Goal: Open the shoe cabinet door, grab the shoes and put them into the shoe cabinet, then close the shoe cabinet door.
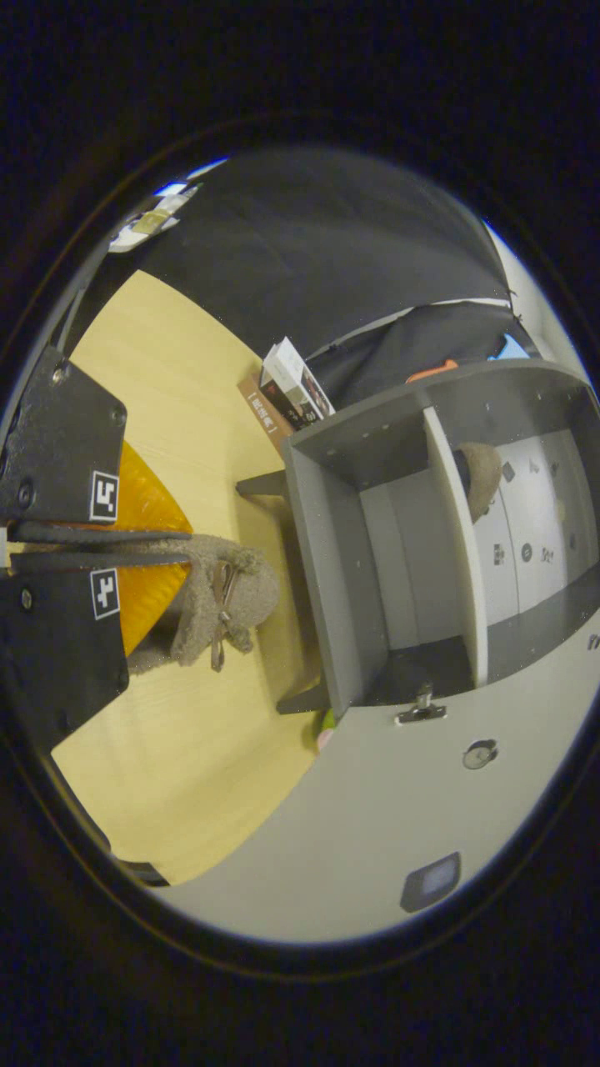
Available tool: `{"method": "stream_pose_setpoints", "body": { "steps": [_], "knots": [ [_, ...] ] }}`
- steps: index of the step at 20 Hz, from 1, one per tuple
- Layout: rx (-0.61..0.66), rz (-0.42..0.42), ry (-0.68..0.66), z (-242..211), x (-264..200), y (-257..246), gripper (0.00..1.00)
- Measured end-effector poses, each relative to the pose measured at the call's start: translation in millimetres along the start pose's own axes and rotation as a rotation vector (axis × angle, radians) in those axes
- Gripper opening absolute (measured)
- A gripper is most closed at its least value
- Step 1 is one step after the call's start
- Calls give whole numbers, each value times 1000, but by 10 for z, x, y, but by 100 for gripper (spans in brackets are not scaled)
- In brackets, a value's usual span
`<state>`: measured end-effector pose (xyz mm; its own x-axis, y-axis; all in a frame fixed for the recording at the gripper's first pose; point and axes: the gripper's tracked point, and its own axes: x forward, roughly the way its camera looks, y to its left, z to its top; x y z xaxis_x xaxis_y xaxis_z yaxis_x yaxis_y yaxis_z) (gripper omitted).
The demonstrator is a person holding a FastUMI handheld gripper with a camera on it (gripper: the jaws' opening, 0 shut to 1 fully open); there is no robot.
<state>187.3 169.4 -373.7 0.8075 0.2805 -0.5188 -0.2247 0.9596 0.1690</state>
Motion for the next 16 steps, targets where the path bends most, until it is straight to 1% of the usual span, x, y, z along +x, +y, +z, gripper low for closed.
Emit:
{"method": "stream_pose_setpoints", "body": {
  "steps": [3, 7, 12, 16],
  "knots": [
    [-26, 30, -44, 290, -260, 182, 8],
    [-74, 45, -136, 866, -587, 374, 8],
    [-174, 6, -242, 1610, -915, 449, 8],
    [-245, -48, -304, 2234, -1125, 421, 8]
  ]
}}
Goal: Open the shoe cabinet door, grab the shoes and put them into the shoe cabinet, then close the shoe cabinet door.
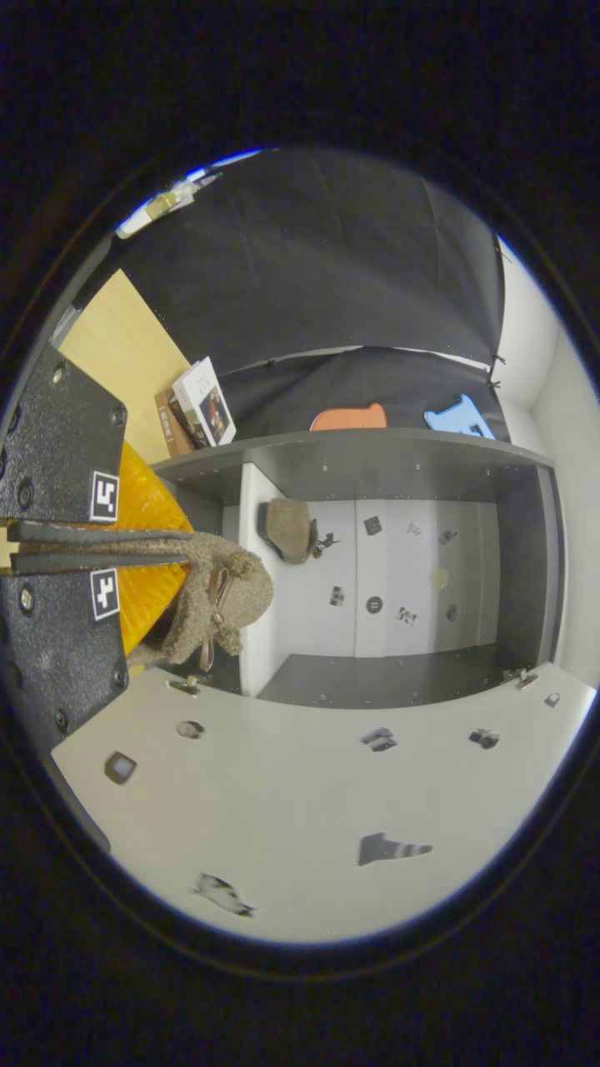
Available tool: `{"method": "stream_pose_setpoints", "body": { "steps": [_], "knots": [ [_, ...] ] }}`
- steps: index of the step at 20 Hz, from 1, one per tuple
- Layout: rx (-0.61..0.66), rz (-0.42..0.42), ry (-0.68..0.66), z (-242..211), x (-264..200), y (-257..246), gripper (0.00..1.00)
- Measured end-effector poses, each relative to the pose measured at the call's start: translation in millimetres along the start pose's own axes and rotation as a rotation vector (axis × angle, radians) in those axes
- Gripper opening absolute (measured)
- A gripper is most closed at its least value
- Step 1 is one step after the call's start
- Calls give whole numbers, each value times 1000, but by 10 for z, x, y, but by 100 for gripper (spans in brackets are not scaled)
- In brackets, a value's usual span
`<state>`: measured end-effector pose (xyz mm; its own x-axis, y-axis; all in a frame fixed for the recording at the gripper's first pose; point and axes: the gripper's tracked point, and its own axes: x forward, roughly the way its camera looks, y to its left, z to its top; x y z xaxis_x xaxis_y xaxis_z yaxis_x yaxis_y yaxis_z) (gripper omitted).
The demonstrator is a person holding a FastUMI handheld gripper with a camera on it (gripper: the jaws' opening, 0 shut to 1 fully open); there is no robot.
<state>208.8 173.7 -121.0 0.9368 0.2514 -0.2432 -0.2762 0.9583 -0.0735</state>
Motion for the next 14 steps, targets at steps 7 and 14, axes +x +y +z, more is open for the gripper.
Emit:
{"method": "stream_pose_setpoints", "body": {
  "steps": [7, 14],
  "knots": [
    [-101, -77, -102, 1019, 32, -195, 8],
    [-144, -64, -128, 1542, 561, -172, 8]
  ]
}}
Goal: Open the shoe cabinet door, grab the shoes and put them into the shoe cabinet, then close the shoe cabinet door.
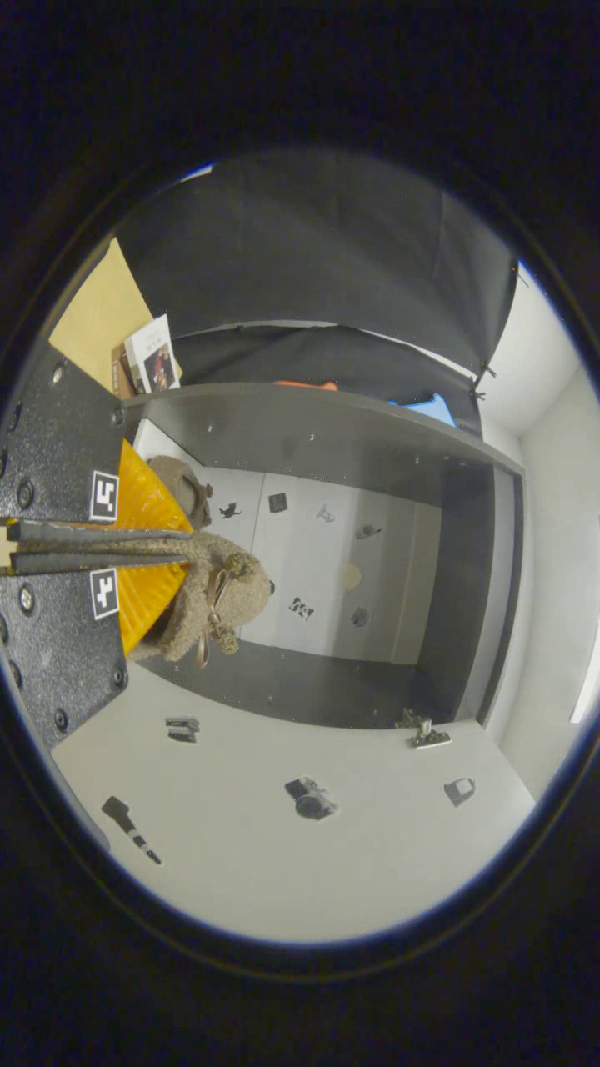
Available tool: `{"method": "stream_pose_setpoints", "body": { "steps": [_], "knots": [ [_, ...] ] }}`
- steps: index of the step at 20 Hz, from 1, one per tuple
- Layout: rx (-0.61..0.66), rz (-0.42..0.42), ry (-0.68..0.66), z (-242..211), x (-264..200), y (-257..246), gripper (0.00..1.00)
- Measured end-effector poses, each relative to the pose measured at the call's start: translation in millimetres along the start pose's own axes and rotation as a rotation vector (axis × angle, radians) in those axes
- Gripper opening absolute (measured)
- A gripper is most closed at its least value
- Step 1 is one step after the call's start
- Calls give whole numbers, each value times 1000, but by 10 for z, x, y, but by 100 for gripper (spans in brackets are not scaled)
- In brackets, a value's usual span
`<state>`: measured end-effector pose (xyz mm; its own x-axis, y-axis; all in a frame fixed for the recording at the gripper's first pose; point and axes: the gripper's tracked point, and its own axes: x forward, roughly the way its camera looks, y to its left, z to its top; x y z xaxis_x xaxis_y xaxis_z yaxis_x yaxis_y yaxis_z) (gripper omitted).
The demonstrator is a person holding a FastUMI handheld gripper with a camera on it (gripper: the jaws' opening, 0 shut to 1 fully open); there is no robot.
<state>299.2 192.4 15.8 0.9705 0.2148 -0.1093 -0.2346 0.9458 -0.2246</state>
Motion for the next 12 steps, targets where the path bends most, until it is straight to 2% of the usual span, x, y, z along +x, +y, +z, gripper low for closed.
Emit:
{"method": "stream_pose_setpoints", "body": {
  "steps": [6, 12],
  "knots": [
    [-34, -22, 106, -332, 981, -165, 8],
    [-93, -54, 200, -759, 1731, -257, 8]
  ]
}}
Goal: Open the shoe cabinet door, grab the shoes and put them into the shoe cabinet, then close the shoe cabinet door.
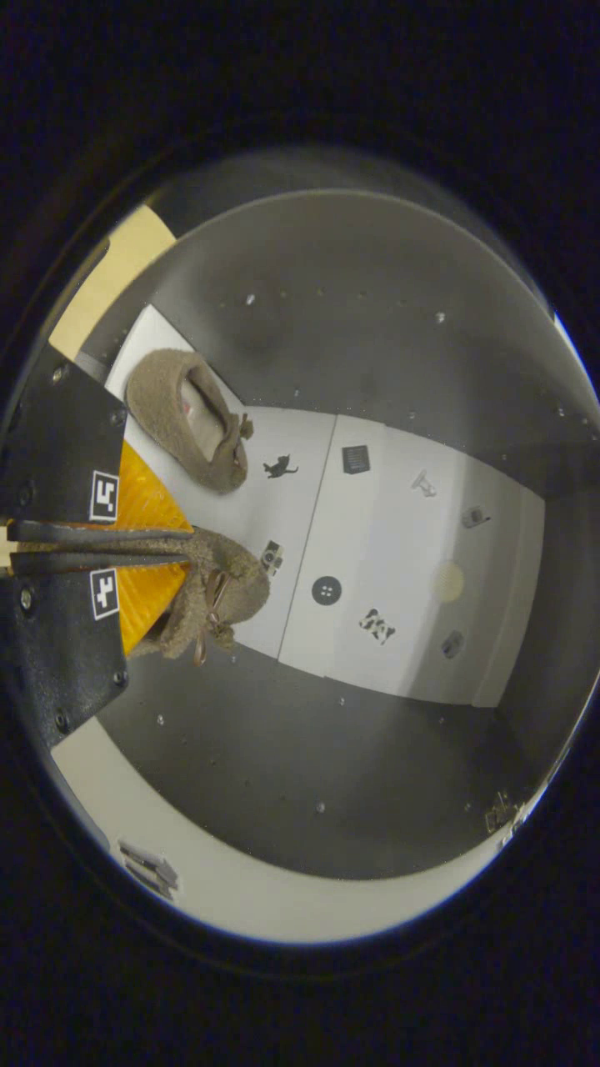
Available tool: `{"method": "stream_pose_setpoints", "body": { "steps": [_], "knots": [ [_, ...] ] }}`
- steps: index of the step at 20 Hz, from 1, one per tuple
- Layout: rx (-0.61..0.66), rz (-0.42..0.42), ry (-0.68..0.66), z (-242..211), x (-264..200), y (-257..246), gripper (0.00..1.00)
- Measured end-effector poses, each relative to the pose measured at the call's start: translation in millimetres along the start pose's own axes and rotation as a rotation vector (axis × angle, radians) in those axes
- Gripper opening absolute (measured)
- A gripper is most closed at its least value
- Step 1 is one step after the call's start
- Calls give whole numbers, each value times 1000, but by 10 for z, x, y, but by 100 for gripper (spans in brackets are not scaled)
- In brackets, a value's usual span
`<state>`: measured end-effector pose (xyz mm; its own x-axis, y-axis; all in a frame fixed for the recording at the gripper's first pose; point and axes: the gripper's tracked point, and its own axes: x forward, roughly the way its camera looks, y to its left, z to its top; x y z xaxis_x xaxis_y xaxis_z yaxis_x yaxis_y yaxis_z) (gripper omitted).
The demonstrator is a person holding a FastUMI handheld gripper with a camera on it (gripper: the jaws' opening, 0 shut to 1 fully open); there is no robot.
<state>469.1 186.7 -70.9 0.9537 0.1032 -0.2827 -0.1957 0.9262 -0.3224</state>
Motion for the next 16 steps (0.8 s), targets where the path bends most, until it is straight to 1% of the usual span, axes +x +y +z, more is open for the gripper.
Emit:
{"method": "stream_pose_setpoints", "body": {
  "steps": [3, 6, 9, 11, 13, 15, 16],
  "knots": [
    [-34, 5, 40, -115, 338, 30, 8],
    [-63, 4, 64, -180, 570, 73, 9],
    [-34, 4, 92, -262, 723, 125, 9],
    [17, 32, 129, -352, 765, 231, 9],
    [13, -2, 140, -348, 817, 190, 10],
    [30, -13, 164, -357, 802, 195, 15],
    [52, -17, 170, -339, 782, 183, 19]
  ]
}}
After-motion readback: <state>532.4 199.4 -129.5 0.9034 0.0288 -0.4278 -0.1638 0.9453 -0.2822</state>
